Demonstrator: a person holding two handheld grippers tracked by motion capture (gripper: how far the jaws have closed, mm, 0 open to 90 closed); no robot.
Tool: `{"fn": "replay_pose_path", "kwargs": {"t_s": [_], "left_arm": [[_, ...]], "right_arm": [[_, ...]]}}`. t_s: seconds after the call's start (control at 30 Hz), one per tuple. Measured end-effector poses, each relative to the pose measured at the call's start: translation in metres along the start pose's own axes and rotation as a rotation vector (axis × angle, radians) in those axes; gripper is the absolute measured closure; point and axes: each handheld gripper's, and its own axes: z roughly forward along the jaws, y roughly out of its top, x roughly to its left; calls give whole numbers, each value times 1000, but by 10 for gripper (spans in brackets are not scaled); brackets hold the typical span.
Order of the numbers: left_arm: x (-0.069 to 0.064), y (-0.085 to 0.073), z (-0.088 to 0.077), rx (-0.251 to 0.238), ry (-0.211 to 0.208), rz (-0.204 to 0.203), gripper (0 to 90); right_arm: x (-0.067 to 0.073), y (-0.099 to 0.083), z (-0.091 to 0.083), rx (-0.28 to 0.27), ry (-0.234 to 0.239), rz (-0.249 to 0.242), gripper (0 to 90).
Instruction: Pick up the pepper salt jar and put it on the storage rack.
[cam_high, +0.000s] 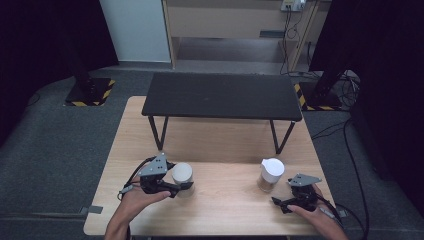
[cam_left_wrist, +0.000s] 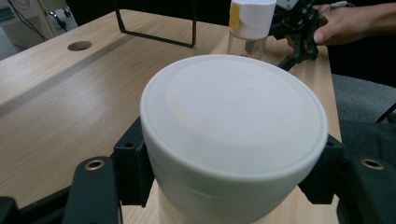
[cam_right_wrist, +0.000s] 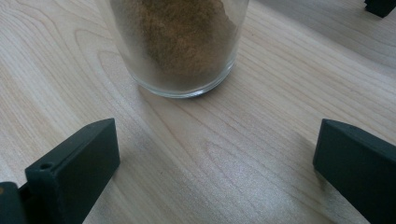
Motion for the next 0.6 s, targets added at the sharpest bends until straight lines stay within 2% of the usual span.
{"fn": "replay_pose_path", "kwargs": {"t_s": [0.6], "left_arm": [[5, 31, 1, 17, -15, 18, 326]], "right_arm": [[0, 0, 0, 0, 0, 0, 13]]}}
